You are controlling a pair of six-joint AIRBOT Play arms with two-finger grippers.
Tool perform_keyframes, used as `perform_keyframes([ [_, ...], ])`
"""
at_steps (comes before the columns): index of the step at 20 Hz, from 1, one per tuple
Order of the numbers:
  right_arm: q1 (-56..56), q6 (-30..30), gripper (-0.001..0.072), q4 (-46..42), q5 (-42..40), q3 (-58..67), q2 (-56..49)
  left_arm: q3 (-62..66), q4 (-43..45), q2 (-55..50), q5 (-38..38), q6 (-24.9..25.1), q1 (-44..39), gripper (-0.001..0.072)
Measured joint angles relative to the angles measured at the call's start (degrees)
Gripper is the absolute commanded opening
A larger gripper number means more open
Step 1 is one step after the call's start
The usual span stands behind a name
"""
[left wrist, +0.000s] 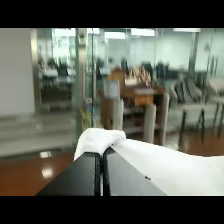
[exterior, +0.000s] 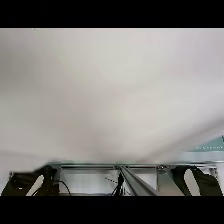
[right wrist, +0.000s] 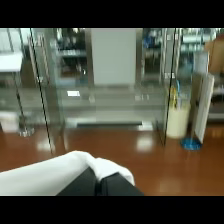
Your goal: Fold the shirts.
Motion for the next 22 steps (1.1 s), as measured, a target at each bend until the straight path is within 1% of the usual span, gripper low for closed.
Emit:
perform_keyframes([
  [2,0.0,0.7,0.0026,-2.0,7.3,0.4,-0.4,0.0,0.0,-0.3,-8.4,-2.3,0.0,0.0018],
  [6,0.0,0.5,0.0026,-7.5,23.0,0.5,-4.4,-0.9,0.4,-3.9,-21.8,-5.2,0.0,0.0018],
  [8,0.0,0.2,0.0026,-8.2,27.4,-0.7,-7.7,-3.1,1.4,-6.9,-25.4,-6.0,0.0,0.0018],
  [10,0.0,-0.2,0.0026,-8.5,29.9,-3.2,-12.1,-6.6,2.4,-10.5,-26.1,-6.1,0.0,0.0018],
  [11,0.0,-0.4,0.0026,-8.5,30.8,-4.8,-14.8,-8.7,2.6,-12.7,-25.1,-5.9,0.0,0.0018],
  [13,0.0,-0.6,0.0026,-8.6,31.5,-7.6,-21.0,-12.3,3.2,-17.8,-20.8,-4.7,0.0,0.0018],
  [16,0.0,-0.8,0.0026,-8.5,29.0,-9.8,-31.1,-15.5,3.5,-27.6,-13.0,-2.6,0.0,0.0019],
  [19,0.0,-0.8,0.0026,-6.1,22.3,-10.6,-40.4,-16.8,3.7,-39.3,-5.8,-1.6,0.0,0.0019],
  [22,0.1,-0.8,0.0026,-2.0,12.7,-11.0,-47.4,-17.2,3.7,-49.4,0.6,-1.1,0.0,0.0018],
])
